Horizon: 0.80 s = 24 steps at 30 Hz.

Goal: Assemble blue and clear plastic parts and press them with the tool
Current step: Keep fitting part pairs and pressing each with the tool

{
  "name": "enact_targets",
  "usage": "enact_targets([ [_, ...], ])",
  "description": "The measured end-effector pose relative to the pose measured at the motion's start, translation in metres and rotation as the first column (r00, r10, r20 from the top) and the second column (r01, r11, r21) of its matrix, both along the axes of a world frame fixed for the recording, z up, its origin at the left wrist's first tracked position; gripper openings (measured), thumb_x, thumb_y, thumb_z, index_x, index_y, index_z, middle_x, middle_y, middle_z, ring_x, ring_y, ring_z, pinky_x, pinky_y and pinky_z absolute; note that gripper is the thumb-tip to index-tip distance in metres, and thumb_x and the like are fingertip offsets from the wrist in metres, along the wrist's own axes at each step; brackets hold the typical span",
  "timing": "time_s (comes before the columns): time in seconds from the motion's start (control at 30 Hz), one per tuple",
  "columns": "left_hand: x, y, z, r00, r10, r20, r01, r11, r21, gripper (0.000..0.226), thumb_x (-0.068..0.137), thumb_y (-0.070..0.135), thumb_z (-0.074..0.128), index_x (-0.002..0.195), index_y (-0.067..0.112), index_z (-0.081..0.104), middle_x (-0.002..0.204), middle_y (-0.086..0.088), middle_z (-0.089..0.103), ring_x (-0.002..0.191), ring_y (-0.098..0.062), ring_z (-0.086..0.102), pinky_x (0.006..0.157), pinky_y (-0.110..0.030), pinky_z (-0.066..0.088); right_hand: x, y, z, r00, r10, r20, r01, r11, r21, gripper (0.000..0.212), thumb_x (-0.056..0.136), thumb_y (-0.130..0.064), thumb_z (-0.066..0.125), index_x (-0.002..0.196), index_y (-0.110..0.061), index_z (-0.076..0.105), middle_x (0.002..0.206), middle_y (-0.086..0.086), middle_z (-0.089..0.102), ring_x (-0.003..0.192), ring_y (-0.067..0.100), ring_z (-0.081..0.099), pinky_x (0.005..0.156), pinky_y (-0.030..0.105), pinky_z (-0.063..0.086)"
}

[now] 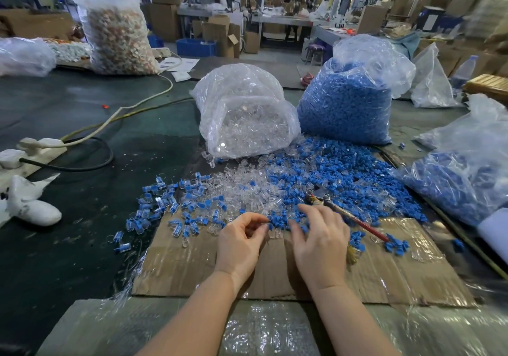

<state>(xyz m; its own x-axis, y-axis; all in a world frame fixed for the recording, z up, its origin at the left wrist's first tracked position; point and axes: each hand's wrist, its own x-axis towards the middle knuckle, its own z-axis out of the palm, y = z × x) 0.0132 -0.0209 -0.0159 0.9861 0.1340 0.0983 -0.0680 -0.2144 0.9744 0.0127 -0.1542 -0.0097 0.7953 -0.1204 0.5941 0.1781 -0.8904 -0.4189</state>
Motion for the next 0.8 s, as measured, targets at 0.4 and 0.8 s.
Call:
enact_targets([
  [0.4, 0.0, -0.001, 0.003, 1.0, 0.007, -0.025, -0.006, 1.0, 0.021, 0.018, 0.085, 0.007, 0.063, 0.085, 0.025, 0.064, 0.083, 0.005, 0.066, 0.079, -0.004, 0.06, 0.067, -0.006, 0.046, 0.025, -0.046, 0.02, 0.613, -0.44, -0.656, 0.229, 0.894, -0.386, 0.07, 0.09, -0.049, 0.04, 0.147, -0.016, 0.015, 0.15, 0.014, 0.025, 0.137, 0.034, 0.021, 0.11, 0.058, 0.011],
  [0.8, 0.008, 0.001, 0.026, 0.975, 0.005, -0.222, -0.087, 0.929, -0.36, 0.011, 0.086, 0.004, 0.061, 0.089, 0.013, 0.065, 0.075, -0.005, 0.065, 0.057, -0.01, 0.059, 0.051, -0.022, 0.048, 0.02, -0.036, 0.055, 0.794, -0.121, -0.596, 0.076, 0.992, -0.1, 0.024, 0.093, -0.034, 0.041, 0.092, -0.01, 0.038, 0.098, 0.011, 0.05, 0.089, 0.025, 0.048, 0.075, 0.036, 0.042],
])
